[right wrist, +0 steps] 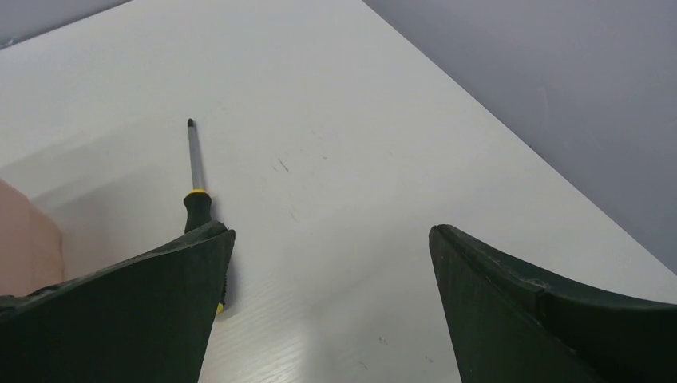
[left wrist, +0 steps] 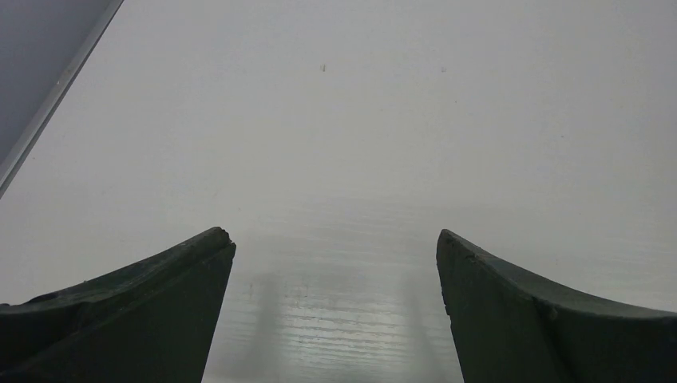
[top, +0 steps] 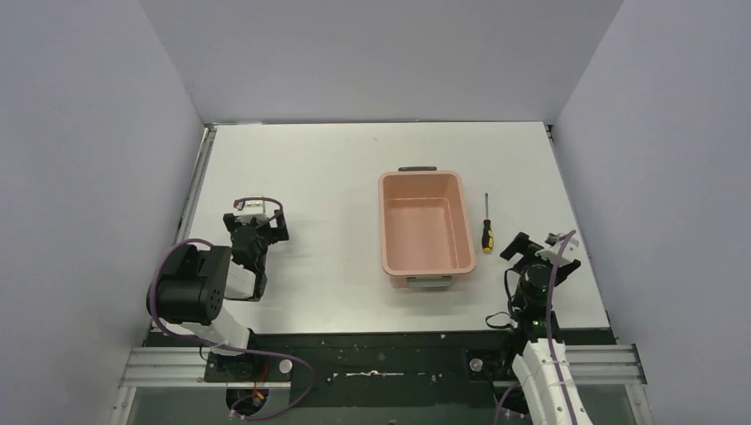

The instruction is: Put the screwdriver in the bin

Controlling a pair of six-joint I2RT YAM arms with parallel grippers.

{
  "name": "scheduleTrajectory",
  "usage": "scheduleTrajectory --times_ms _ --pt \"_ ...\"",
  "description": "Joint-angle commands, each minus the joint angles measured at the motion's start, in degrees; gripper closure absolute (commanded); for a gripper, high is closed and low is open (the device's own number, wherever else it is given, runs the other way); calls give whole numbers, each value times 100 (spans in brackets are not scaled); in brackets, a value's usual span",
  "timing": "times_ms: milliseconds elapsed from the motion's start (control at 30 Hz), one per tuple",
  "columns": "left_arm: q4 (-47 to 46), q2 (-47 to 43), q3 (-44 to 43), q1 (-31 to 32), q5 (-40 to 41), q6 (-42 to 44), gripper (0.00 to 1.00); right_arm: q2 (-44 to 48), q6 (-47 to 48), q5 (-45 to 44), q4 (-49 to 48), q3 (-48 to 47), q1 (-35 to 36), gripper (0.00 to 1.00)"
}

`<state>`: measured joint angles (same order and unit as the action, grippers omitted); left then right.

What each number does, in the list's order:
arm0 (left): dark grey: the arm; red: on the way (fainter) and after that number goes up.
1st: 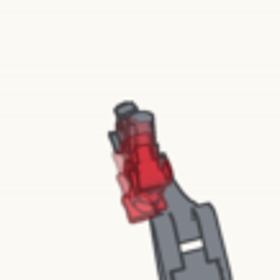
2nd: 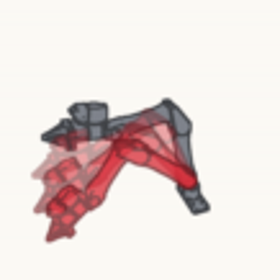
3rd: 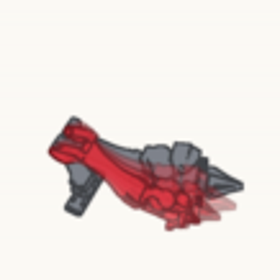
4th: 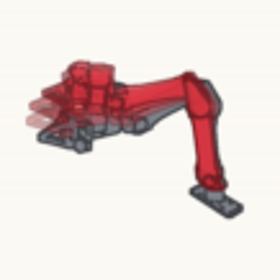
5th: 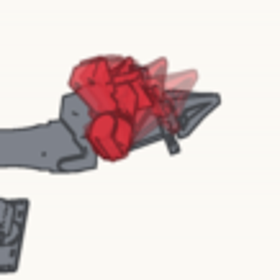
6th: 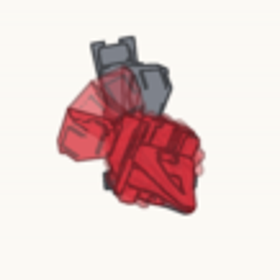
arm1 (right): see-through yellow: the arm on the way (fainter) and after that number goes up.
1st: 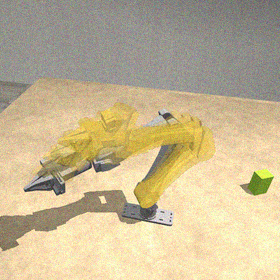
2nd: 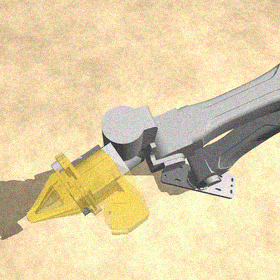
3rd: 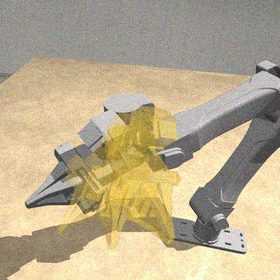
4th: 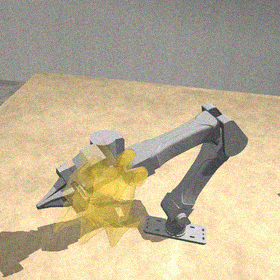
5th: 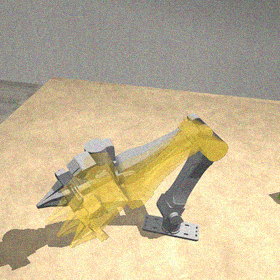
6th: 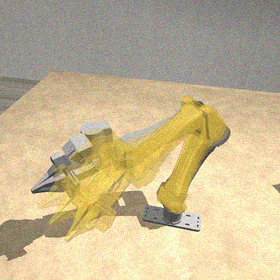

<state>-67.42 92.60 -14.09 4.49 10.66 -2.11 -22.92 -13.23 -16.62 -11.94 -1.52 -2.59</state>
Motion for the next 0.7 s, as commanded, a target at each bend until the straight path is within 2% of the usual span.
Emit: scheduleTrajectory --times_ms 0,67,167,300,333,433,533,667 --pt "-186 -24 -50 -18 8 52 3 -381 -698 -624 -224 -848 10 0" --pt "-180 -30 -50 -23 7 48 3 -752 -945 -694 142 -1450 13 0" --pt "-181 -31 -50 -25 7 48 3 -1684 -648 -396 825 -2662 9 0" --pt "-181 -24 -50 -21 8 45 3 -3667 -493 -275 3164 -5155 -15 0" --pt "-178 -27 -50 -19 8 37 3 -4193 -379 -81 3976 -5842 -14 0" --pt "-183 -30 -50 -18 7 36 3 -5566 -15 757 5253 -7383 -13 0" --pt "-180 -30 -50 -19 5 44 3 -6389 150 1381 5715 -8008 -23 1" --pt "-180 -26 -50 -19 7 35 3 -7010 151 2047 5491 -7726 -23 7"
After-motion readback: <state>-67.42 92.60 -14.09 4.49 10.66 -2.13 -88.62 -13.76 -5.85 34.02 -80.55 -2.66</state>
